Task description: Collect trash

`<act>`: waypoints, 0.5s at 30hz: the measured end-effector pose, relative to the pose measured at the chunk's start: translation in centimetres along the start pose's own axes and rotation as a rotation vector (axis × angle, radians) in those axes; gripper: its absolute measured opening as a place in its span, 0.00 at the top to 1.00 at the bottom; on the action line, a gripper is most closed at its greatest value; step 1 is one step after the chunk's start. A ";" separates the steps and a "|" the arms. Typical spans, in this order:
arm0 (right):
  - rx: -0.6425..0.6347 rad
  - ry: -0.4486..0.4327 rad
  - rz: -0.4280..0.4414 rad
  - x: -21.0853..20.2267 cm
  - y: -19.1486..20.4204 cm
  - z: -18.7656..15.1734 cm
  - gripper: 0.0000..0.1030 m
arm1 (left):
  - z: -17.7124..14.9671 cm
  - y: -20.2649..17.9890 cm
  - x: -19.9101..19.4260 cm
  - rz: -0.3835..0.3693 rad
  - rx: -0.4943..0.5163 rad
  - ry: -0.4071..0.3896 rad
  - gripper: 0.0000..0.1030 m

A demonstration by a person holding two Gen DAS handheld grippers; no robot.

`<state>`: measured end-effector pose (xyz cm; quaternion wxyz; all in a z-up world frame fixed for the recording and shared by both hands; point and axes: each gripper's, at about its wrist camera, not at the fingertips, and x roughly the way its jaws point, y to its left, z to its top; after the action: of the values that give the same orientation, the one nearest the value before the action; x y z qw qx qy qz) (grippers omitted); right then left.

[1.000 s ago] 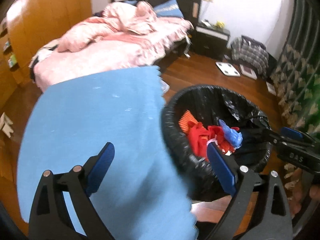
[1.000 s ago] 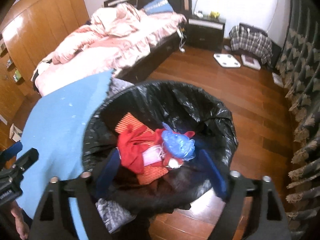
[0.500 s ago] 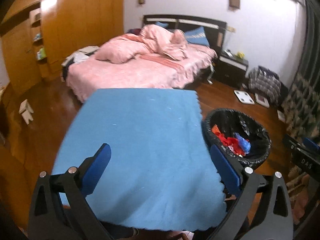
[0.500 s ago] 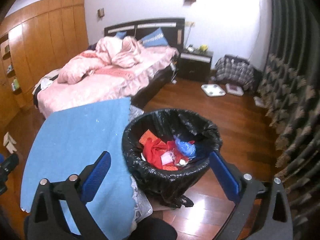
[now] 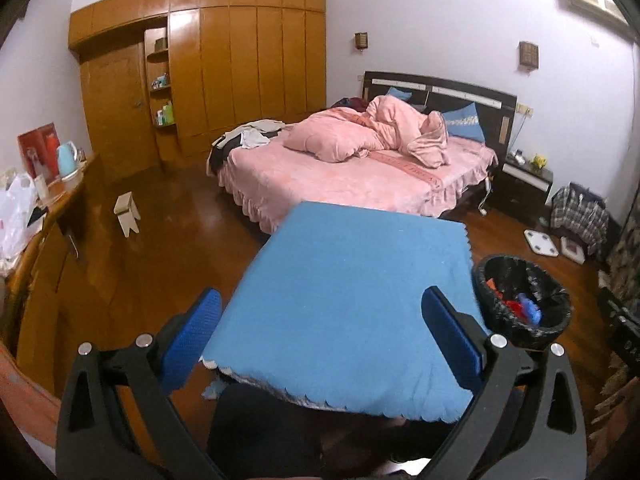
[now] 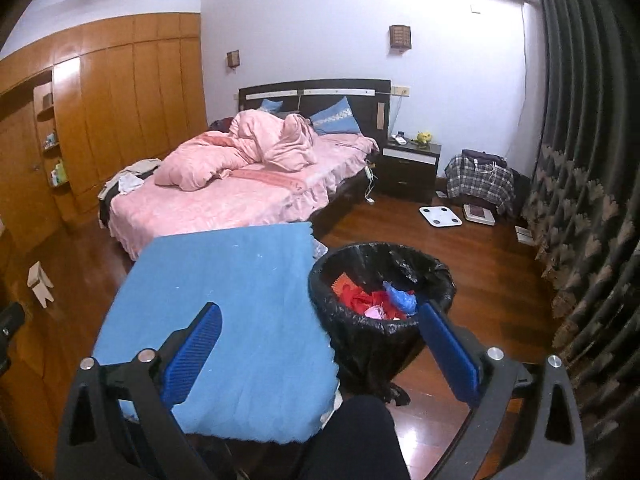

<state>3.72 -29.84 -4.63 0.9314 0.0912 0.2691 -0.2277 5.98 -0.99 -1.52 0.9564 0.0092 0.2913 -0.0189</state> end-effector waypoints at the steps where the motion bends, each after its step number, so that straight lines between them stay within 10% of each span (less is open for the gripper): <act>1: 0.001 -0.006 -0.011 -1.3 0.3 0.0 0.06 | -0.1 0.6 -1.1 0.000 -0.019 -0.013 0.05; 15: 0.044 -0.124 -0.041 -9.9 0.0 -0.5 0.06 | -1.7 3.1 -8.7 0.013 -0.067 -0.108 0.05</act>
<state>-3.95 -25.98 0.33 0.9391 0.0919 0.2074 -0.2580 -2.01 2.44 1.95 0.9705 -0.0221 0.2399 -0.0032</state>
